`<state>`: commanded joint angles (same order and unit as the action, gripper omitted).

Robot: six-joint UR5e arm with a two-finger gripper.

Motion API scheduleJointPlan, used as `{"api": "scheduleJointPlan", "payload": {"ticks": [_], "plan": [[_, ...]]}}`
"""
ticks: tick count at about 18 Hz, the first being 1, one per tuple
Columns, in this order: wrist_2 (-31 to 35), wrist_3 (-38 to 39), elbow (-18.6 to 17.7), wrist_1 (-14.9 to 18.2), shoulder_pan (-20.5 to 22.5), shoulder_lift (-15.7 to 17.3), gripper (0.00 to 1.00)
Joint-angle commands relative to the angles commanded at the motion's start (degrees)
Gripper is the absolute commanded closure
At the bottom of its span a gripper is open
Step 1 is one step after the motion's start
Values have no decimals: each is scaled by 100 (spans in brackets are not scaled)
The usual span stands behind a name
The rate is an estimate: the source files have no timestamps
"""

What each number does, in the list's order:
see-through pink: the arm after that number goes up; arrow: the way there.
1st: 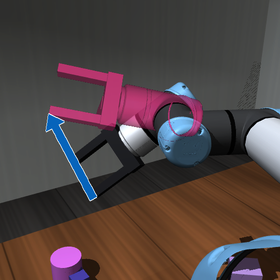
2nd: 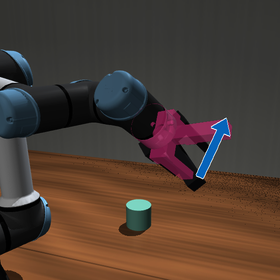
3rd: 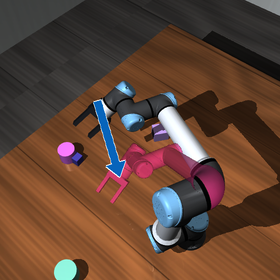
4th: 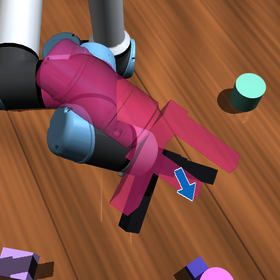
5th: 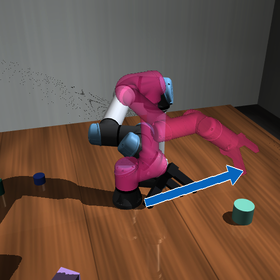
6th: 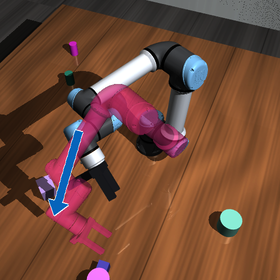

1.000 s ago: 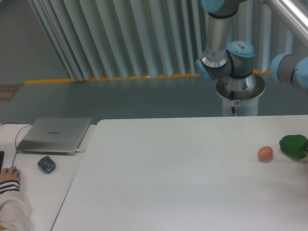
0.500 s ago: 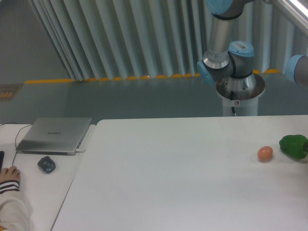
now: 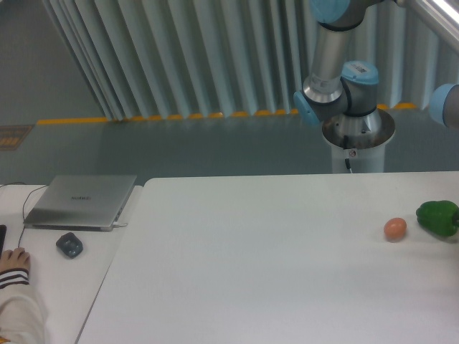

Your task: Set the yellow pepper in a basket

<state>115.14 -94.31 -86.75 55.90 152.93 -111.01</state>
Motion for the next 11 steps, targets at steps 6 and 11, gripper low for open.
{"api": "scheduleJointPlan", "payload": {"ticks": [6,11], "plan": [[35,-79,-18,9,-9,35,0],[-26,-18,9,9,-166,53,0]]}}
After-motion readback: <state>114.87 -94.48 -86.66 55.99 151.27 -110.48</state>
